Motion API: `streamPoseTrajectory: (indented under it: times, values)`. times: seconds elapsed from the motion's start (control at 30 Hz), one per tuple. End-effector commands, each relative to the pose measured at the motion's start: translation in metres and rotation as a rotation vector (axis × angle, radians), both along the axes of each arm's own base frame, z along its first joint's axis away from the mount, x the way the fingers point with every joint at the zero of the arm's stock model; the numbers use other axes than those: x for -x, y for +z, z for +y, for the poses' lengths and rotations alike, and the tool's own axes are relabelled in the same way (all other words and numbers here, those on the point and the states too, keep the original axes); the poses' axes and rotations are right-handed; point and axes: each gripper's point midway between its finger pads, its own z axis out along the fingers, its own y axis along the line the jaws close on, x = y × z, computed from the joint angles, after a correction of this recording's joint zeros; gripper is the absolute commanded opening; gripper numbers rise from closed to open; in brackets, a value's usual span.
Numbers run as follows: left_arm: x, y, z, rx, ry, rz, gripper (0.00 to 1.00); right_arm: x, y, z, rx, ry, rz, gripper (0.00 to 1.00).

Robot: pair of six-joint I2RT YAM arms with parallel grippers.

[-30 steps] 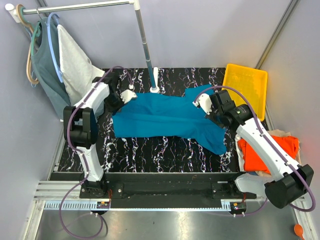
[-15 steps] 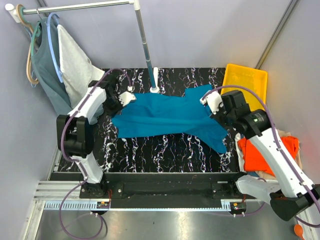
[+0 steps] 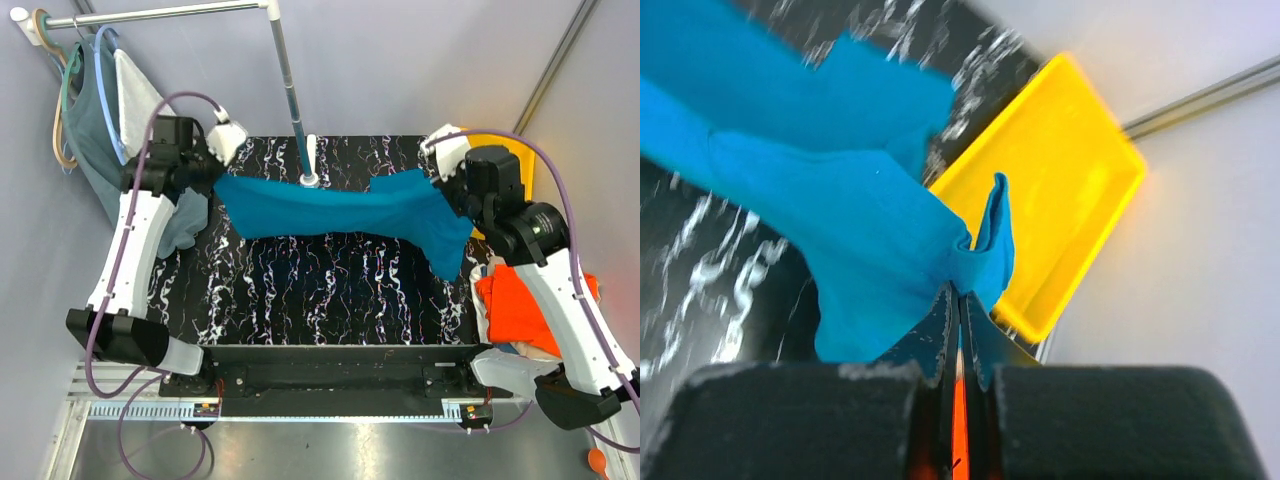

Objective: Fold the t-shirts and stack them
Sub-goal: Flatten the tshirt out

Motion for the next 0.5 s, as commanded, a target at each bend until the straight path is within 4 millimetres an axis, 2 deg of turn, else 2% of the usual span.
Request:
streamPoseTrajectory:
  times: [0.0, 0.03, 0.1, 0.17, 0.27, 0.3, 0.33, 0.37, 0.4, 0.47]
  values:
    - [-0.026, 0.097, -0.003, 0.171, 0.131, -0.304, 0.0, -0.038, 0.066, -0.004, -0.048, -0.11, -0.248, 0.0]
    - [-0.028, 0.103, -0.001, 0.176, 0.151, -0.328, 0.0, -0.045, 0.062, -0.003, -0.025, -0.108, -0.26, 0.0]
    - [-0.034, 0.118, 0.005, 0.186, 0.197, -0.379, 0.0, -0.062, 0.067, -0.001, 0.036, -0.089, -0.357, 0.0]
    - [-0.041, 0.123, 0.01, 0.193, 0.236, -0.399, 0.0, -0.069, 0.074, -0.001, 0.061, -0.071, -0.426, 0.0]
    - [-0.049, 0.146, 0.017, 0.227, 0.292, -0.467, 0.0, -0.088, 0.09, -0.011, 0.042, -0.108, -0.475, 0.0]
    - [-0.051, 0.153, 0.028, 0.218, 0.35, -0.501, 0.0, -0.091, 0.113, -0.026, 0.009, -0.158, -0.524, 0.0]
    - [-0.053, 0.16, 0.031, 0.232, 0.371, -0.528, 0.0, -0.099, 0.117, -0.028, -0.008, -0.17, -0.527, 0.0]
    - [-0.056, 0.176, 0.037, 0.249, 0.402, -0.585, 0.0, -0.102, 0.127, -0.033, -0.037, -0.192, -0.546, 0.0]
    - [-0.057, 0.184, 0.04, 0.255, 0.418, -0.613, 0.0, -0.101, 0.15, -0.041, -0.051, -0.215, -0.593, 0.0]
    - [-0.059, 0.205, 0.041, 0.269, 0.423, -0.658, 0.0, -0.11, 0.159, -0.042, -0.033, -0.225, -0.603, 0.0]
